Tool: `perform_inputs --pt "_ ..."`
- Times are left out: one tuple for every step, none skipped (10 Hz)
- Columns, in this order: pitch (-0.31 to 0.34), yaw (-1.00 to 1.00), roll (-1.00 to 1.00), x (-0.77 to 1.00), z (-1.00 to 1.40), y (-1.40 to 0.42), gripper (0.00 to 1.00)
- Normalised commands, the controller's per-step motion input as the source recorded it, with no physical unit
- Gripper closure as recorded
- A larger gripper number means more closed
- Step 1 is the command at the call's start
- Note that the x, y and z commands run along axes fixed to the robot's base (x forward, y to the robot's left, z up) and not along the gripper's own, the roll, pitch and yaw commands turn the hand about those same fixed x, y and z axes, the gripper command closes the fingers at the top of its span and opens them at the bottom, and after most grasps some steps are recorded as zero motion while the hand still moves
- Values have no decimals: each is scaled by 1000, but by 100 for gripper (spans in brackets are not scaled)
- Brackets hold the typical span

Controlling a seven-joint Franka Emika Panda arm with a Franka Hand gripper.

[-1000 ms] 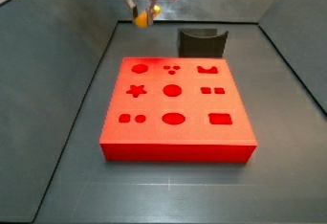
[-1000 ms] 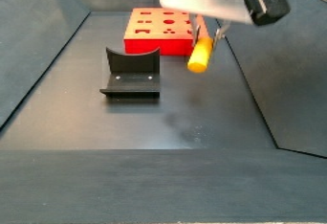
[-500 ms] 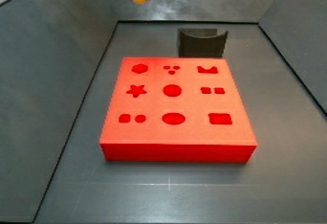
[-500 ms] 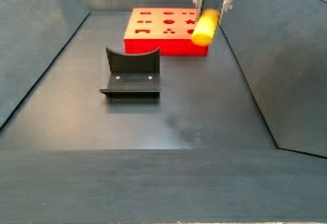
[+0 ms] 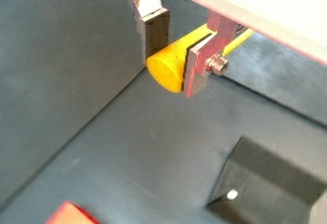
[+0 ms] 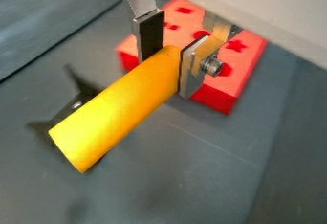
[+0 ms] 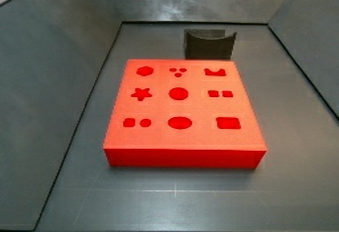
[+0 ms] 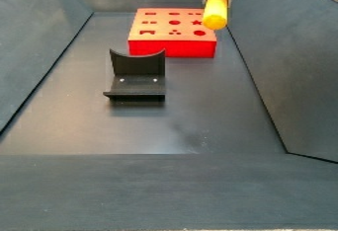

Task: Pick up the oval object. Move up. Place the oval object on the fixture. Regrasp the oval object. Move to above the board. Insert the oval object.
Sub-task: Place the oval object on the fixture.

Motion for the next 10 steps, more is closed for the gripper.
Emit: perform_inputs --pt "225 901 69 1000 93 218 100" --pt "194 597 59 1000 83 204 100" --pt "167 387 49 1000 76 188 100" --pt "140 216 34 1000 69 171 100" --pt "130 144 22 1000 64 160 100" --pt "133 103 9 1000 59 146 100" --pt "140 79 -3 1000 56 135 100" --pt "141 57 -17 1000 46 115 100" --pt "144 48 -27 1000 40 103 100" --pt "154 41 -40 1000 37 91 100"
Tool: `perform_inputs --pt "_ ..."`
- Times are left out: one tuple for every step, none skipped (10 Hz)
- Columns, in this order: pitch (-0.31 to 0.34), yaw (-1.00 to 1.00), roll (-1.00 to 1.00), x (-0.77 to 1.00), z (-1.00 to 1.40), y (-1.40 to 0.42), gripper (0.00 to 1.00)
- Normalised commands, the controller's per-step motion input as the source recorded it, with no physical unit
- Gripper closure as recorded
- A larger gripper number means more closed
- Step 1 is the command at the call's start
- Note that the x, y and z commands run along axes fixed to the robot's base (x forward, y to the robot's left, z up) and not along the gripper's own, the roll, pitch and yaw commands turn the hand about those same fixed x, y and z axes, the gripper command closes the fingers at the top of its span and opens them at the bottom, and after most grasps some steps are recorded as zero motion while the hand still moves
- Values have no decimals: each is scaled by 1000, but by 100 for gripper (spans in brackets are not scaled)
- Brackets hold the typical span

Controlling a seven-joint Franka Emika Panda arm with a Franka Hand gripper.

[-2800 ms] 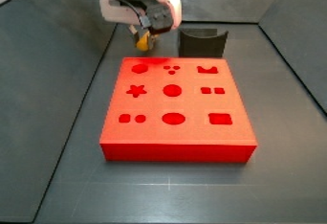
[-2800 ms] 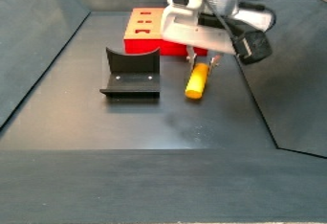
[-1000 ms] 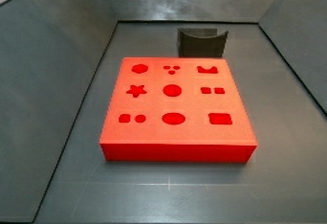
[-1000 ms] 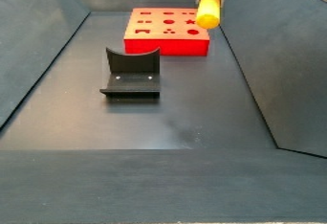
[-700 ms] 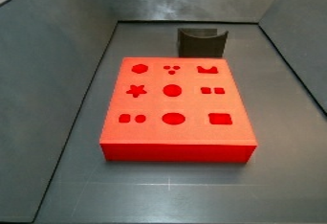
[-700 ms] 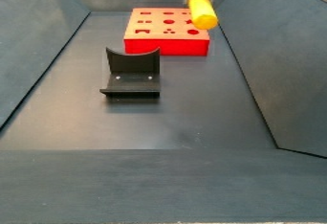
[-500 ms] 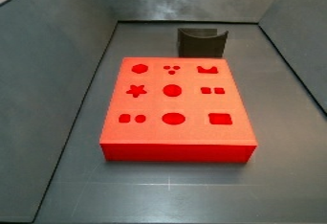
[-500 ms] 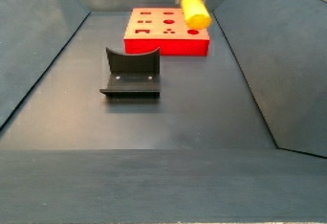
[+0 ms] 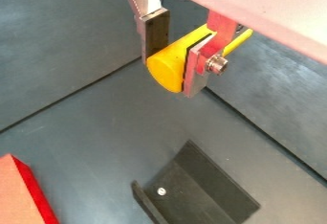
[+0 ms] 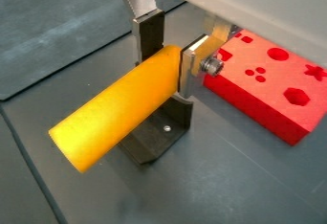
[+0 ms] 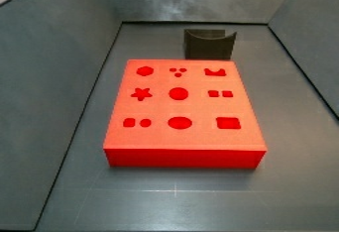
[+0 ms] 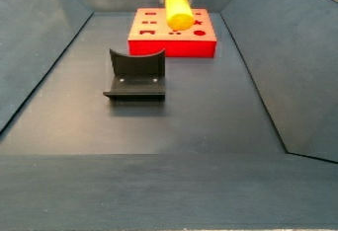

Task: Pick up the oval object. Move up. Place the oval object on the fixture. Regrasp the oval object. Move to above the board. Insert the oval object.
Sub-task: Place the oval object on the fixture.

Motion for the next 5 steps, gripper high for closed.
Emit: perform_inputs --pt "154 37 -48 1000 32 83 100" --pt "154 32 -59 1000 25 71 100" --pt "11 -88 -1000 1000 -296 -517 100" --pt "12 -96 -1000 915 -292 -491 100" --pt "10 -102 -1000 861 -199 -272 100"
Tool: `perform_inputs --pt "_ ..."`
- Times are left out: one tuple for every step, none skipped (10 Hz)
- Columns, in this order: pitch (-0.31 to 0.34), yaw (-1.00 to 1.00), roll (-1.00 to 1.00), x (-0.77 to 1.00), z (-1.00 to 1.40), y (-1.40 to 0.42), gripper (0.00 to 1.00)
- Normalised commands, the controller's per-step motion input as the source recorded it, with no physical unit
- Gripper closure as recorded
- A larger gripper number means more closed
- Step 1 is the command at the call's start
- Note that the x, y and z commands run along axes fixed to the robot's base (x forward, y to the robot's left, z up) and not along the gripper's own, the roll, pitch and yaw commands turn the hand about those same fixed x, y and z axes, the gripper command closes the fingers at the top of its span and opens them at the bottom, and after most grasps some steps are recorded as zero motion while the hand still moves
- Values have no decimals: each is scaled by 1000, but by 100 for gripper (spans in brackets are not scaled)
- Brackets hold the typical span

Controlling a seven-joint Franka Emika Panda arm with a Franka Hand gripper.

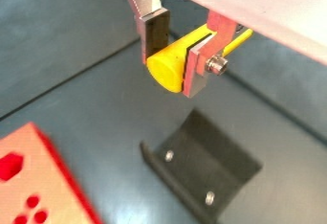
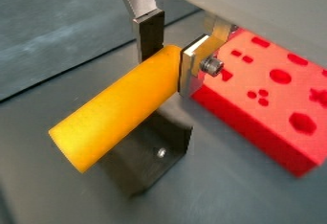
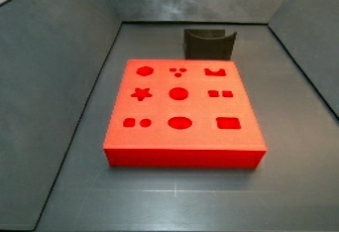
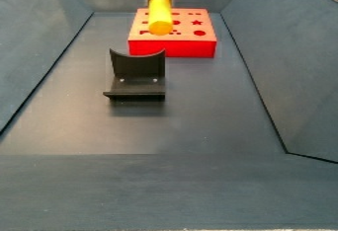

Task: Pick up the oval object. Move up. Place the oval object on the fixture. Regrasp the oval object. Move to above the board. Insert the oval object.
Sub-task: Place the oval object on the fixture.

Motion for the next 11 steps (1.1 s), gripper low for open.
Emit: perform_inputs --pt "18 -104 -1000 755 -98 -118 100" --pt "36 -104 -1000 667 -55 -58 100" --pt "58 -107 -1000 566 -28 -3 100" --pt "64 -110 -1000 503 -30 18 100" --pt "72 -117 -1000 419 -29 32 100" --pt "78 -125 -1000 354 -22 38 100" --pt "84 -135 -1000 288 -22 42 100" --pt "90 -146 -1000 226 -24 45 100" --pt "77 -138 -774 124 -23 48 100" --pt "66 -135 -666 89 -20 49 100" --pt "27 -121 -377 65 -17 46 100"
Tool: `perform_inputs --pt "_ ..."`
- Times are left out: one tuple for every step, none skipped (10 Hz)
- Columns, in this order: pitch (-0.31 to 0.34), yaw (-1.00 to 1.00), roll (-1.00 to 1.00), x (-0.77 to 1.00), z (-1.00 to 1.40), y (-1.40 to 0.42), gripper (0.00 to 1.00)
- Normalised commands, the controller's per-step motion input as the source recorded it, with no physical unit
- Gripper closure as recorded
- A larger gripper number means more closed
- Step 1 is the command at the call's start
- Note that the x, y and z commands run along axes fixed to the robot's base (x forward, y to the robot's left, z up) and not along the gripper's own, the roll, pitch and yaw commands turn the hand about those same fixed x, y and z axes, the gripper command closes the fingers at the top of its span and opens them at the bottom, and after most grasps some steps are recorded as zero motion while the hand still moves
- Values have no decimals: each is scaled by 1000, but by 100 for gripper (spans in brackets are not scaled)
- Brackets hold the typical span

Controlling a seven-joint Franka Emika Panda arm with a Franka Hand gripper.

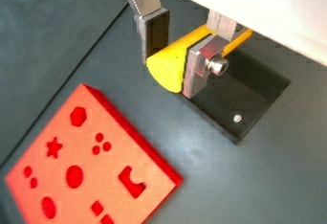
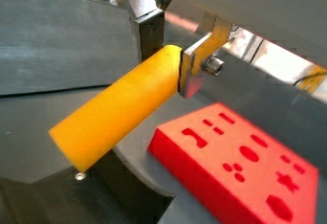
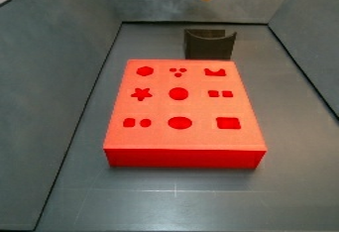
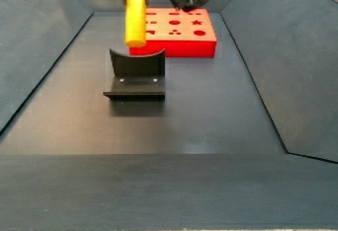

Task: Pick up the oval object. Move up. Place the oval object on the fixture. Regrasp the oval object. Move to above the board. Insert the oval object.
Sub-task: Place the oval object on the fixture.

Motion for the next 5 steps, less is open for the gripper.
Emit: perform_inputs --pt "25 -113 -272 68 -18 39 100" --pt "263 -58 -1000 129 -1000 131 100" --pt "261 -69 -1000 132 -1000 139 100" --pt "288 -144 -992 154 -1000 141 100" --pt "274 -165 -898 164 -1000 137 100"
